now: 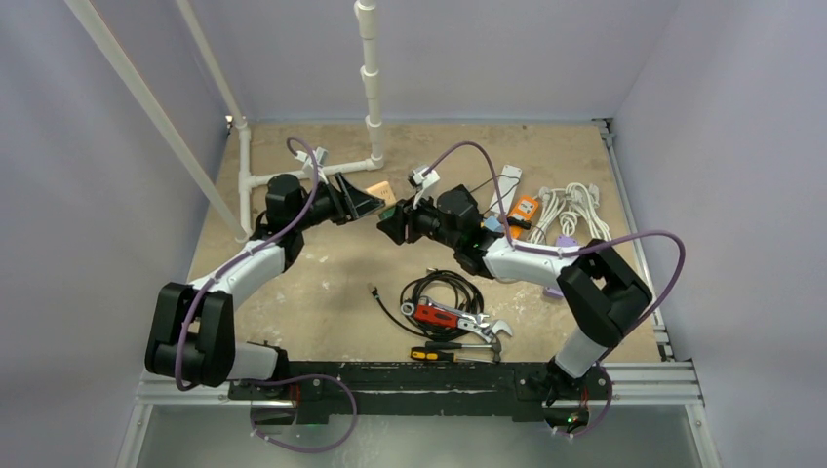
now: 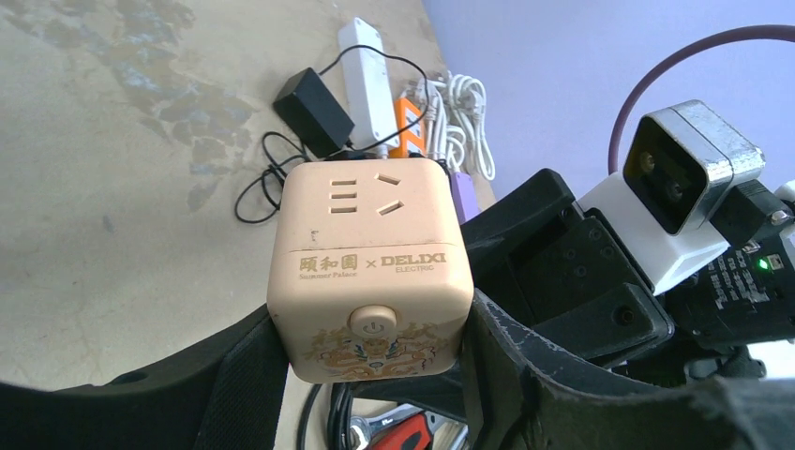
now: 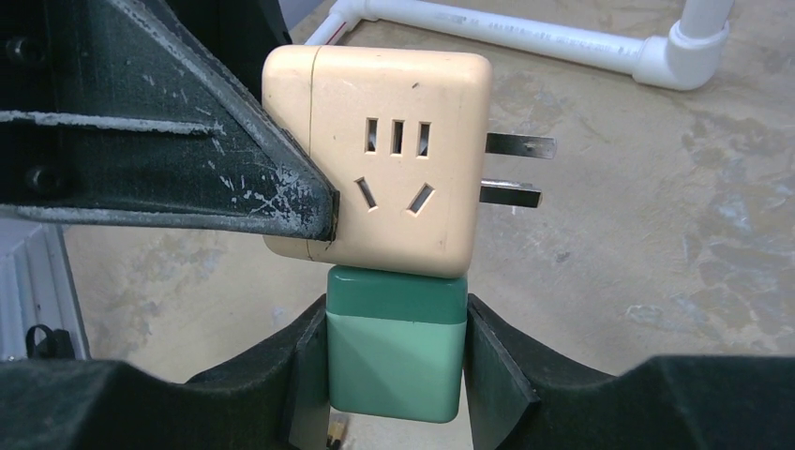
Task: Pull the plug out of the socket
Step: Remove the plug from the socket.
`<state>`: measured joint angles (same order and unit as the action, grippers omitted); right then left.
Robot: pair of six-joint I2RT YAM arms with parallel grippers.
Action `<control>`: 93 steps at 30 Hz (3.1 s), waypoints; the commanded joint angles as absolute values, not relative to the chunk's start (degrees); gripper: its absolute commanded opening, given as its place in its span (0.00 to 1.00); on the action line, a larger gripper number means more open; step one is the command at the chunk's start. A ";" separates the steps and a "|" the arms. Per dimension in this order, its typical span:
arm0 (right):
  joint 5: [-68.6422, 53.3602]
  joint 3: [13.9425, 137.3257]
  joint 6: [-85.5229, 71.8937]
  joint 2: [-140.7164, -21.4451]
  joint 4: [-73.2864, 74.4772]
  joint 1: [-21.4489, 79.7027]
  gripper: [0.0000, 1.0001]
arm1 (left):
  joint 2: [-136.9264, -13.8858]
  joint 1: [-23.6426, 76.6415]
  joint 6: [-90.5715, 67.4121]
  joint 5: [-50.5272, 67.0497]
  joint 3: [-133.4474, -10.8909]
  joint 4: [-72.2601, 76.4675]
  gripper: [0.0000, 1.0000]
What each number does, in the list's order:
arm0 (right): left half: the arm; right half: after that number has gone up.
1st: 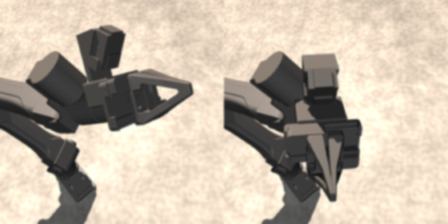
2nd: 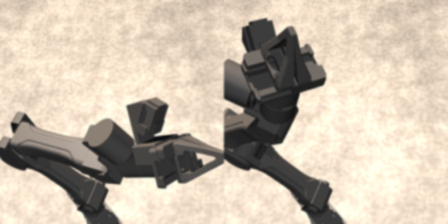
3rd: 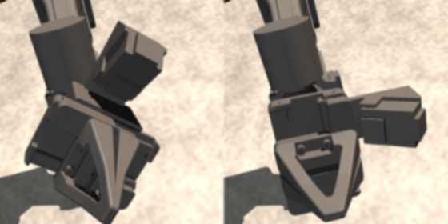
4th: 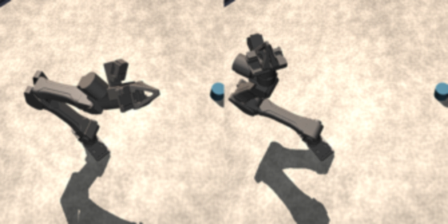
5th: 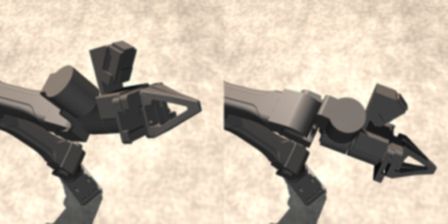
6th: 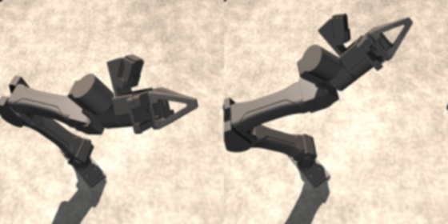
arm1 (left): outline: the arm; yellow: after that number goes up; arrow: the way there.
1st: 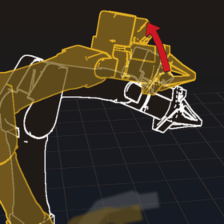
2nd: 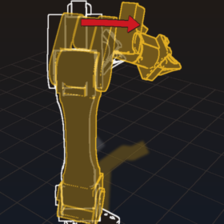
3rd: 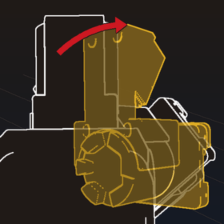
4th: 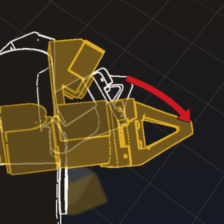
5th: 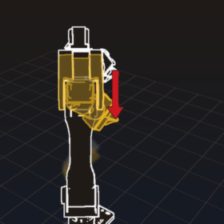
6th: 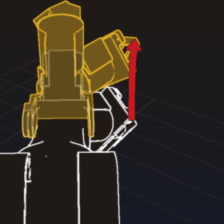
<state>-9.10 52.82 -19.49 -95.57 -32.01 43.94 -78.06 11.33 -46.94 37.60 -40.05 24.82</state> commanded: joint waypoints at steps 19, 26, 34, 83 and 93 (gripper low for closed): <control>-12.71 52.51 -18.64 -95.72 -38.80 44.10 0.00 | -78.78 10.98 -48.56 38.01 -39.22 31.98 0.00; -11.50 54.47 -25.37 -97.62 -36.66 43.28 0.00 | -78.90 12.48 -47.97 37.19 -38.94 31.66 0.00; -14.89 54.08 -27.02 -98.62 -38.20 42.03 0.00 | -78.62 13.18 -47.30 36.84 -39.20 30.91 0.00; -1.80 56.60 -30.15 -96.47 -35.10 47.81 0.00 | -78.07 9.85 -48.46 36.91 -38.68 32.34 0.00; -8.75 52.87 -16.06 -91.88 -37.98 48.98 0.00 | -77.14 9.46 -46.76 36.25 -39.70 29.78 0.00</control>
<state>-3.14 53.56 -22.90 -97.01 -32.34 47.35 -78.41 10.22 -48.75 37.54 -38.54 27.83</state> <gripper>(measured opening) 0.489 0.579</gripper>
